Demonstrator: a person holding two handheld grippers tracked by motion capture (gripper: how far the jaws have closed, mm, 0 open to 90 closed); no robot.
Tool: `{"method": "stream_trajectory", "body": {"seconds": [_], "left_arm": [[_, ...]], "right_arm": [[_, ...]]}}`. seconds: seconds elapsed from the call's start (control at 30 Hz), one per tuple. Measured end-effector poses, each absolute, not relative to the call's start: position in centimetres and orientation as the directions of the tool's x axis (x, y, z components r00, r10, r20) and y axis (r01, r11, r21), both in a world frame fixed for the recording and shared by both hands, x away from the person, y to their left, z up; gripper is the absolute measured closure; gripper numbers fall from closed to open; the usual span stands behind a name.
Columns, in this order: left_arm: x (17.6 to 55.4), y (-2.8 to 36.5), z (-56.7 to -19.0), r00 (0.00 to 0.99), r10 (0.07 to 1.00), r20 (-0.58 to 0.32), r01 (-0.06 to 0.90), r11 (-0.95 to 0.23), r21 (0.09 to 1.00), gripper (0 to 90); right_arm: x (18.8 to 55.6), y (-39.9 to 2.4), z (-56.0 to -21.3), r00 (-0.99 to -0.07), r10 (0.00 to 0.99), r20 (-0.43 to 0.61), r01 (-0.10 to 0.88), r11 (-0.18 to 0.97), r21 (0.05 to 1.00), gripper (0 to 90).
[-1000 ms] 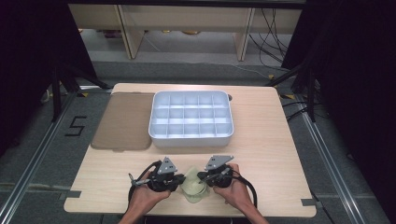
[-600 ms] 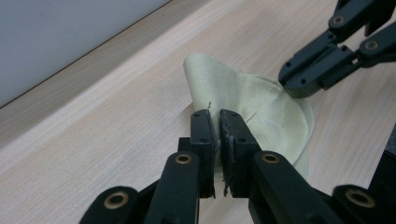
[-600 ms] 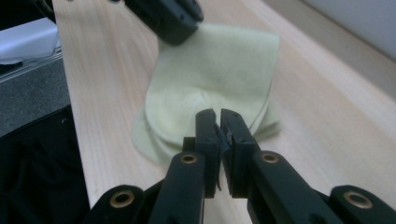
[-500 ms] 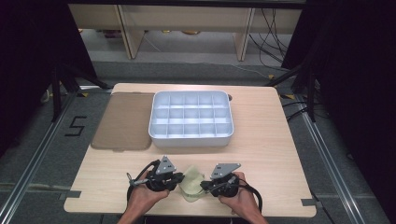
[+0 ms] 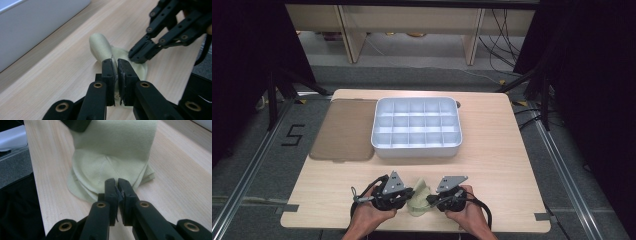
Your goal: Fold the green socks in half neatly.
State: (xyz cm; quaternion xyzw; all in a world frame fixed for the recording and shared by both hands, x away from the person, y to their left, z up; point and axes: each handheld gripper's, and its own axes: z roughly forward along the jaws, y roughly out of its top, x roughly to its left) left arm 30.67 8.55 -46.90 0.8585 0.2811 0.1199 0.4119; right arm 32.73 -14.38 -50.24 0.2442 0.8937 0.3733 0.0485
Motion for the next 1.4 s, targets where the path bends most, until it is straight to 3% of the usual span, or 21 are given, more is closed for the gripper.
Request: {"method": "stream_trajectory", "body": {"seconds": [0.3, 0.57, 0.6, 0.87, 1.4], "left_arm": [[29.0, 6.8, -47.2, 0.867, 0.498, -0.037, 0.327, -0.510, 0.795, 83.5], [28.4, 5.7, -48.4, 0.904, 0.426, -0.016, 0.290, -0.586, 0.756, 83.4], [28.2, 5.4, -48.7, 0.896, 0.443, -0.046, 0.312, -0.551, 0.774, 83.4], [28.6, 5.4, -48.9, 0.917, 0.398, -0.011, 0.270, -0.601, 0.752, 83.4], [28.9, 4.8, -50.0, 0.911, 0.409, -0.048, 0.307, -0.596, 0.742, 83.4]], "right_arm": [[32.8, -14.5, -50.3, -0.863, 0.493, 0.111, 0.424, 0.588, 0.688, 86.4], [33.0, -14.5, -50.4, -0.855, 0.504, 0.127, 0.441, 0.573, 0.691, 86.4], [33.0, -14.5, -50.5, -0.854, 0.505, 0.126, 0.441, 0.573, 0.690, 86.4], [33.5, -15.2, -50.4, -0.847, 0.512, 0.145, 0.454, 0.554, 0.697, 86.3], [33.6, -15.9, -47.5, -0.839, 0.505, 0.204, 0.457, 0.449, 0.767, 86.5]]}}
